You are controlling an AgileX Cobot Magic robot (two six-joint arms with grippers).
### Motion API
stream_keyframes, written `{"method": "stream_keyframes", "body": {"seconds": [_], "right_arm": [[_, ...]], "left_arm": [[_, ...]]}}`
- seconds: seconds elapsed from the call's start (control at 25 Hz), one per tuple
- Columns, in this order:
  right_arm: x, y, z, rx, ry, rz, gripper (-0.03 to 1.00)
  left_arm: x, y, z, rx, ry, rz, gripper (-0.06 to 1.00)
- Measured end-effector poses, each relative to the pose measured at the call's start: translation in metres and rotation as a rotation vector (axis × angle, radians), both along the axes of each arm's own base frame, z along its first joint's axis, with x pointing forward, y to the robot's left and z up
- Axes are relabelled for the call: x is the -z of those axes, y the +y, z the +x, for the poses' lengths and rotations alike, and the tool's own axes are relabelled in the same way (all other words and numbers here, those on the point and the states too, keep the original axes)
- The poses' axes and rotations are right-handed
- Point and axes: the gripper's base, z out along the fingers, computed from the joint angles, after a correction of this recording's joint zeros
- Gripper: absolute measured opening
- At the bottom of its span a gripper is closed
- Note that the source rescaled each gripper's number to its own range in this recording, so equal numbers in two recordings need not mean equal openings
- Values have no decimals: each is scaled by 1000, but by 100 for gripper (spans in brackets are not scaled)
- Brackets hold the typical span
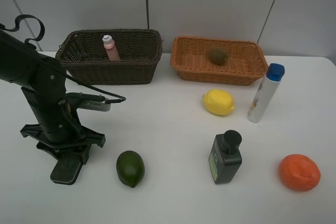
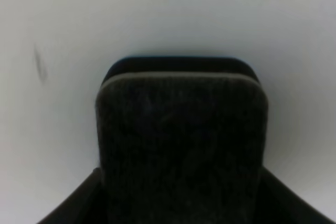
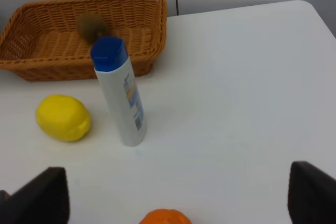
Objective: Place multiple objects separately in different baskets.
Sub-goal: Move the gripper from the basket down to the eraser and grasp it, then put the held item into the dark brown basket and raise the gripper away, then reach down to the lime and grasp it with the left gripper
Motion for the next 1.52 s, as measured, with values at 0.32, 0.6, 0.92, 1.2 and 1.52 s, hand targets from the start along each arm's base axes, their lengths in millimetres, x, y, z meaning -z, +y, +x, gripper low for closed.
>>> {"method": "stream_keyframes", "body": {"seconds": [0.32, 0.6, 0.92, 1.2, 1.52], "right_arm": [[0, 0, 0, 0, 0, 0, 98], [0, 0, 0, 0, 0, 0, 98], [0, 0, 0, 0, 0, 0, 98], [0, 0, 0, 0, 0, 0, 98], [0, 0, 0, 0, 0, 0, 98]], "left_arm": [[-60, -10, 18, -17, -111, -74, 43], [-176, -23, 89, -42, -569, -251, 43], [-177, -4, 184, -132, -726, -233, 43], [-161, 6, 218, -68, -757, -135, 61], [-162, 9, 206, -91, -645, -113, 100]]}}
